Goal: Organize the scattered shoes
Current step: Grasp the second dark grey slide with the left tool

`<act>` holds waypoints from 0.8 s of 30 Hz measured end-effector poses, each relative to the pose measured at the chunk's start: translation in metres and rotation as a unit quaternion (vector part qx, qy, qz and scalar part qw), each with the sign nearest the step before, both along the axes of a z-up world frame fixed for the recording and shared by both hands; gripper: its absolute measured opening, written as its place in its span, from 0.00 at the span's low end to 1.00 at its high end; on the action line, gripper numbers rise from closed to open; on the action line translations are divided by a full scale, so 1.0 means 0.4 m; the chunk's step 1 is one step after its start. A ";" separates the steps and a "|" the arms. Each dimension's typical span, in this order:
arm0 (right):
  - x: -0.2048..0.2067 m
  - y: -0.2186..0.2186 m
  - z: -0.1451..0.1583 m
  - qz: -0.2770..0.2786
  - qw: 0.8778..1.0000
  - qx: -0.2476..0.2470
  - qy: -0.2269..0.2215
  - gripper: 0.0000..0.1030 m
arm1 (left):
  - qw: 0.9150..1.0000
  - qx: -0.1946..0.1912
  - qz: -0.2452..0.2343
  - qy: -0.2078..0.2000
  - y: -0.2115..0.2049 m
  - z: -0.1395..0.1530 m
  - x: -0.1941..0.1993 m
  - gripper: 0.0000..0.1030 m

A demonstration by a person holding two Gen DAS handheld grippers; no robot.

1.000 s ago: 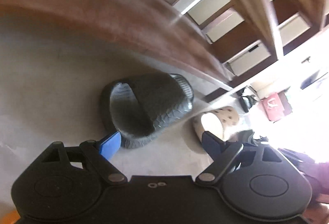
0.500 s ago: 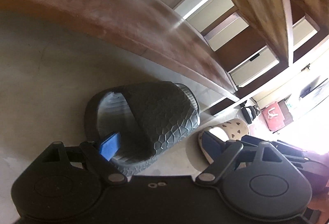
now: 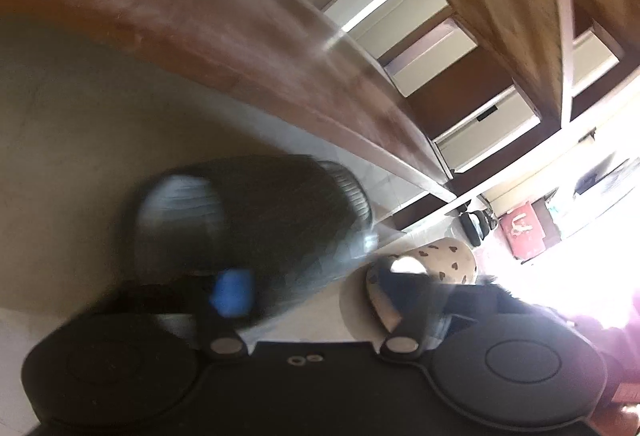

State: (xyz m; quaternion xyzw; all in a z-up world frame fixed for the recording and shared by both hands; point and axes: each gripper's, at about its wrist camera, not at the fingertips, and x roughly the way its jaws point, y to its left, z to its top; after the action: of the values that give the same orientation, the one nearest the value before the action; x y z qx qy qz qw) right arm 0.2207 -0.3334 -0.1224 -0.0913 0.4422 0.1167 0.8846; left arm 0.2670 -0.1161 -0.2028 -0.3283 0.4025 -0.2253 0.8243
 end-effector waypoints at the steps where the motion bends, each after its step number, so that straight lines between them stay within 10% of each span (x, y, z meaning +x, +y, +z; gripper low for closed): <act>1: -0.002 -0.003 -0.001 -0.001 1.000 0.000 0.001 0.42 | 1.000 -0.014 0.000 0.003 0.002 -0.003 -0.001 0.25; 11: -0.029 0.017 0.009 0.006 1.000 0.001 0.002 0.42 | 1.000 -0.001 0.001 -0.007 0.066 0.050 -0.069 0.23; 24: -0.072 0.255 0.032 0.096 0.995 0.039 0.005 0.42 | 0.996 0.069 0.055 0.027 0.402 0.174 -0.234 0.23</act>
State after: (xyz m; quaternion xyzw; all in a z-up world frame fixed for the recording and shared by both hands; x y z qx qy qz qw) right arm 0.1920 -0.2313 -0.1097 -0.0981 0.4305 0.2189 0.8701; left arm 0.1736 0.0448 -0.1331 -0.2977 0.4203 -0.1423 0.8452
